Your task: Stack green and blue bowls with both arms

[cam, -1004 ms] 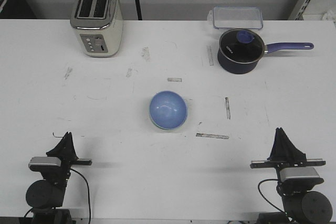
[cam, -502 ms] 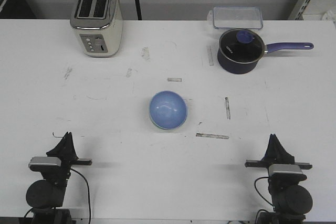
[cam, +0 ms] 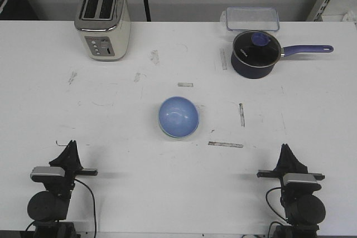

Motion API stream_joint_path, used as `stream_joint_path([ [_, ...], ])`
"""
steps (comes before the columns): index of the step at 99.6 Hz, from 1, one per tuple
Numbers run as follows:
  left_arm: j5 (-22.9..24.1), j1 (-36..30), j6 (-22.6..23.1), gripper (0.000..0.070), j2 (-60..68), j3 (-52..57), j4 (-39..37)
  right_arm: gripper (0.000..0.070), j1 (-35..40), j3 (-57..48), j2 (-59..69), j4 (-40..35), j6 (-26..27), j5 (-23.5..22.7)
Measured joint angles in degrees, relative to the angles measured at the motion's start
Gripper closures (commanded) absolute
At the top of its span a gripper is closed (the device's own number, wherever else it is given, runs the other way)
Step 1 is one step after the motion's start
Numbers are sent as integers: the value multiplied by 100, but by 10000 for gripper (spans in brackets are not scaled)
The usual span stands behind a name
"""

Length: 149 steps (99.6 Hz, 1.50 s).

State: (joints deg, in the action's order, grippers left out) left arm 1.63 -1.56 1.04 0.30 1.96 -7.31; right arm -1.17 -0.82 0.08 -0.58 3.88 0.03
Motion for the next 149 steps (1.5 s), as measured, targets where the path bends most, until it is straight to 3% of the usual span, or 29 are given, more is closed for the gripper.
stream_joint_path([
  [38, 0, 0, 0, 698, 0, 0, 0, 687, 11, 0, 0, 68, -299, -2],
  [149, 0, 0, 0, 698, 0, 0, 0, 687, 214, 0, 0, 72, -348, -2],
])
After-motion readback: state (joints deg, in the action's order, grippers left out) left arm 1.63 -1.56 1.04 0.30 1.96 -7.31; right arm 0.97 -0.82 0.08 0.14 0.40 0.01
